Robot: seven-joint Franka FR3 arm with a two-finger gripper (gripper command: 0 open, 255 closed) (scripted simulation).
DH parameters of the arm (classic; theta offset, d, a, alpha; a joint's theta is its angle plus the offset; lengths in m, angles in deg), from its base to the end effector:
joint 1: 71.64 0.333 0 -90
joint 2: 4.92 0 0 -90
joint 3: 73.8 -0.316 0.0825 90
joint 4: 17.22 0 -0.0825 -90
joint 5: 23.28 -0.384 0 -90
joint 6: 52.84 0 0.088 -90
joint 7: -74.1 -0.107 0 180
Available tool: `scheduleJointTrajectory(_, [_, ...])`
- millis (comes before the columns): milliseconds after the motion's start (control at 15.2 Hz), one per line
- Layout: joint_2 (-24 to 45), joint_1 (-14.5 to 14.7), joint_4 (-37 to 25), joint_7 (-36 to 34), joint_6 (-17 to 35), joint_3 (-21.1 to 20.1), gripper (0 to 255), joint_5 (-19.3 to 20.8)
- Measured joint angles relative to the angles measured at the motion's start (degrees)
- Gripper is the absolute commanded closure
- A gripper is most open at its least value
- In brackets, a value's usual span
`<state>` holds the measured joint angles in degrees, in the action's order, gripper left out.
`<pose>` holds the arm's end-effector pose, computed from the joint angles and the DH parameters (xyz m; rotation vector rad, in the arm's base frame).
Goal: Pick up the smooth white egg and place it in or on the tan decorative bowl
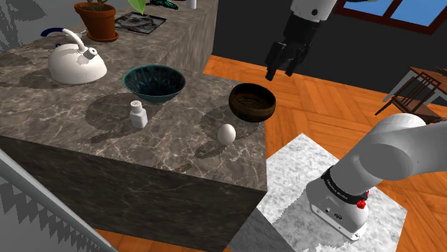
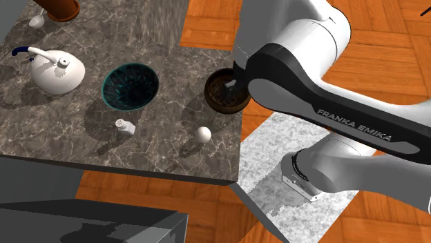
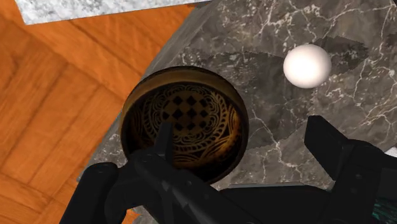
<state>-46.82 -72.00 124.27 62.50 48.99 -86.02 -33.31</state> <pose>0.3268 0.0945 0.5305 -3.1040 0.1248 -0.0375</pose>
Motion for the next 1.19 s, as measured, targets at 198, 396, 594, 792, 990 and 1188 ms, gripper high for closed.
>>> scheduleJointTrajectory(198, [2.4,0.2,2.1,-4.4,4.4,-3.3,0,-1.9])
scheduleJointTrajectory(396, [6.1,0.4,3.6,-9.4,9.4,-7.2,0,-3.8])
scheduleJointTrajectory(594, [10.6,0.5,3.8,-14.7,14.1,-11.3,0,-5.2])
scheduleJointTrajectory(792, [15.6,0.0,4.1,-19.5,19.4,-15.0,0,-5.8])
scheduleJointTrajectory(990, [22.6,-1.1,2.5,-25.6,24.7,-19.3,0,-4.8])
scheduleJointTrajectory(1188, [25.8,-1.7,2.3,-27.8,27.5,-20.6,0,-4.0])
